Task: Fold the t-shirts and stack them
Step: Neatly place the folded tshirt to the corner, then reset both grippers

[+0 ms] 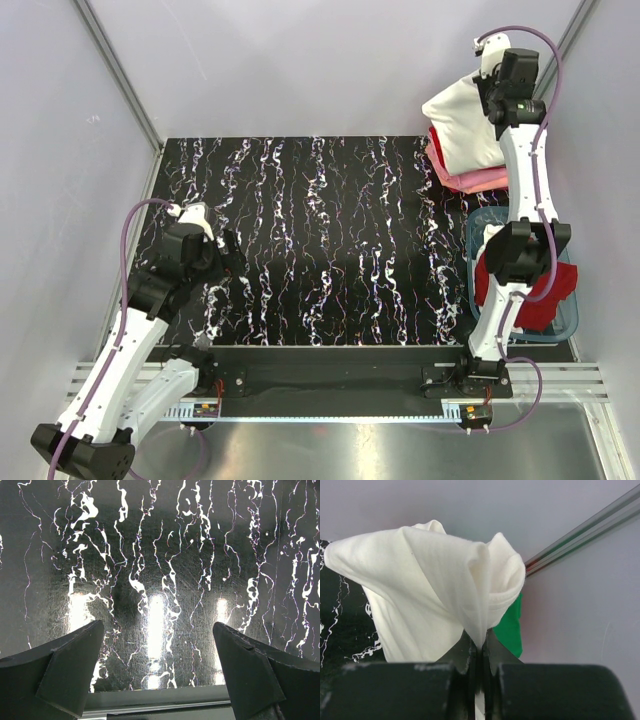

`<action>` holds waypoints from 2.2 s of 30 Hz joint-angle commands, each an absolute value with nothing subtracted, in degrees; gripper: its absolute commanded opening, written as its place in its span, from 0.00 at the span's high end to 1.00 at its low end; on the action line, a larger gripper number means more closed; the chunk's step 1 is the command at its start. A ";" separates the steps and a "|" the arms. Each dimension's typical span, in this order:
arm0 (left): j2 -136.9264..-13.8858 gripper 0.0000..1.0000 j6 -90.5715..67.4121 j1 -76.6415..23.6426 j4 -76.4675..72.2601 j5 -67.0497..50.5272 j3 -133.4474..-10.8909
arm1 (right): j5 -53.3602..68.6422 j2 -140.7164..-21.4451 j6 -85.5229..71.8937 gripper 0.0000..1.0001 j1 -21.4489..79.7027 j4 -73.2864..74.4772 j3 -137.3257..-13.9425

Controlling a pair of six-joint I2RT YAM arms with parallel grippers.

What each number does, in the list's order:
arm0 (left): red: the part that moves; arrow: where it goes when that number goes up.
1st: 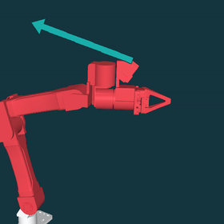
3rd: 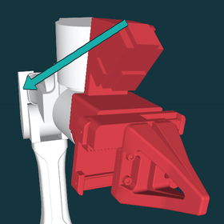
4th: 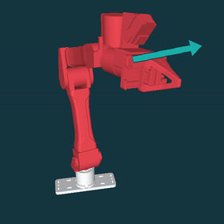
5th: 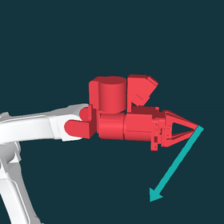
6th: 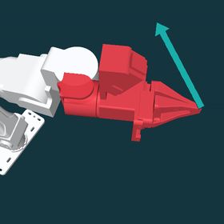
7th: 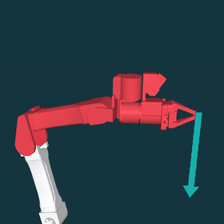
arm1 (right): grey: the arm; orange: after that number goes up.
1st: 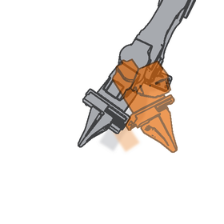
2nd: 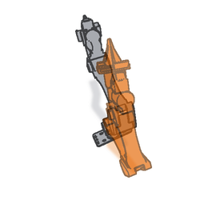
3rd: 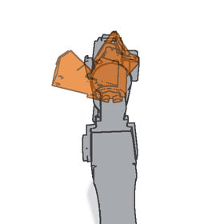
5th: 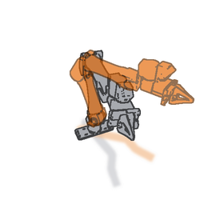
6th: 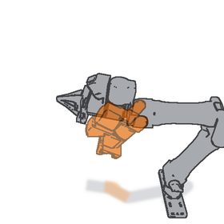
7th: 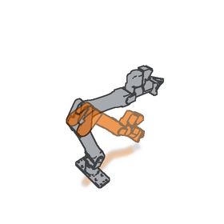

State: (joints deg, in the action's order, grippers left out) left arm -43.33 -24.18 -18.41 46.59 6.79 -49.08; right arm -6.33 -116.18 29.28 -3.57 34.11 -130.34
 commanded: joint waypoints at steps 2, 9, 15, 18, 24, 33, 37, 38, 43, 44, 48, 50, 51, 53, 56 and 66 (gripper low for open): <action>-43.42 0.02 -23.55 -18.11 43.68 6.15 -48.78 | -4.66 -120.31 28.92 1.00 -4.48 31.20 -135.79; -43.77 0.02 -23.64 -18.11 43.77 6.24 -48.78 | -6.59 -125.59 28.92 1.00 -5.71 30.41 -141.06; -44.12 0.02 -23.64 -18.11 43.86 6.42 -48.78 | -7.38 -127.09 28.74 1.00 -7.12 27.08 -142.21; -44.03 0.02 -23.64 -18.11 43.86 6.50 -48.78 | -7.56 -127.97 27.60 1.00 -7.82 24.96 -142.73; -44.30 0.02 -23.73 -18.11 43.95 6.77 -48.78 | -7.82 -132.71 26.72 1.00 -9.40 19.79 -145.11; -44.82 0.02 -23.91 -18.19 44.30 7.03 -48.87 | -12.21 -147.38 25.67 1.00 -11.25 5.99 -150.91; -44.65 0.02 -24.08 -18.46 44.47 7.64 -48.87 | -12.48 -151.60 22.68 0.27 -12.83 -4.00 -151.43; -44.65 0.02 -24.34 -18.72 44.56 7.99 -48.87 | -14.83 -152.39 21.46 0.10 -13.18 -6.13 -151.26; -44.74 0.02 -24.43 -19.07 44.74 8.26 -48.87 | -20.38 -150.48 19.16 0.00 -14.59 -13.52 -152.31; -44.82 0.02 -24.43 -19.07 44.74 8.26 -48.95 | -20.56 -148.73 19.33 0.00 -14.59 -13.71 -152.40; -43.77 0.02 -24.35 -19.16 44.82 8.52 -48.96 | -21.53 -142.57 17.06 0.00 -14.59 -13.45 -152.14; -43.24 0.01 -24.35 -19.60 44.65 8.70 -48.87 | -23.02 -137.83 14.70 0.00 -14.50 -13.01 -151.00; -42.81 0.01 -24.35 -19.69 44.82 8.79 -48.95 | -23.20 -136.16 13.11 0.00 -14.50 -10.57 -151.00; -42.54 0.01 -24.35 -19.69 44.82 9.14 -49.04 | -23.03 -129.31 8.38 0.00 -14.07 -7.92 -149.16; -41.49 0.01 -24.26 -19.69 44.82 9.23 -49.31 | -13.69 -115.70 -2.92 0.00 -13.01 -2.82 -139.08; -36.65 0.01 -23.47 -19.51 44.03 8.00 -49.31 | -18.11 -76.66 -12.52 0.00 16.41 7.24 -86.54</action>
State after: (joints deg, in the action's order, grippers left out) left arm -38.37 -24.21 -19.53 46.65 7.77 -49.08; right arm -13.80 -79.05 -3.77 11.40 -4.25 -98.08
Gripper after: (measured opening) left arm 0.985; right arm 0.994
